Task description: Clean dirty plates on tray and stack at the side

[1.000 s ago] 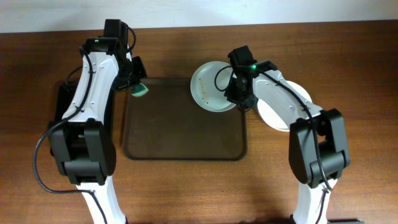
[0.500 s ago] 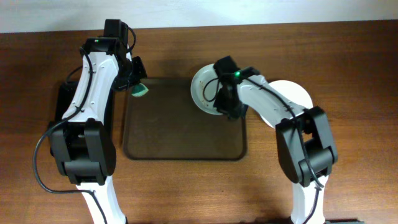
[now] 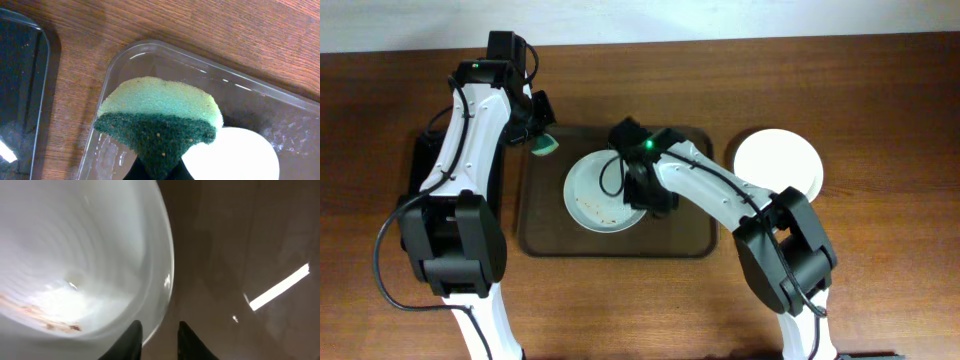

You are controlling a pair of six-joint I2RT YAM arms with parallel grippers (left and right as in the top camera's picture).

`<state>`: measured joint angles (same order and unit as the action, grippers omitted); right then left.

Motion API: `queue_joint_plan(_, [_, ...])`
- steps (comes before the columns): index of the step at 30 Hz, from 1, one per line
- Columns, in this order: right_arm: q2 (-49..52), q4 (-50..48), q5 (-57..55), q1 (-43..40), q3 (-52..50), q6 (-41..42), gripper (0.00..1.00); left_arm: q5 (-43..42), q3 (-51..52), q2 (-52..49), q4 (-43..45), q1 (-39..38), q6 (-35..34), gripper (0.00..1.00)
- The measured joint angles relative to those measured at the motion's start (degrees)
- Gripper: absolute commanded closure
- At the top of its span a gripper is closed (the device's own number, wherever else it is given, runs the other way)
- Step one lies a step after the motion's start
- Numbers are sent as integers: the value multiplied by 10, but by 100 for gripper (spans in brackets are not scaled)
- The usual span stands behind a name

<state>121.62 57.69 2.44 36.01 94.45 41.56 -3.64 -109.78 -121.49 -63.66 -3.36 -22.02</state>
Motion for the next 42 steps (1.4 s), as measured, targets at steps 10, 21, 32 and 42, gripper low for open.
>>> queue_joint_plan(10, [23,-104,87,-121,65,-268,26,0,0,0,0,0,0,100])
queue_joint_plan(21, [83,-178,116,-79,65,-382,39,0,0,0,0,0,0,100])
queue_joint_plan(32, [99,-167,95,-59,66,-305,96,9,0,0,0,0,0,99])
queue_joint_plan(42, [95,-55,64,-59,79,-68,96,11,8,0,0,-7,0,100])
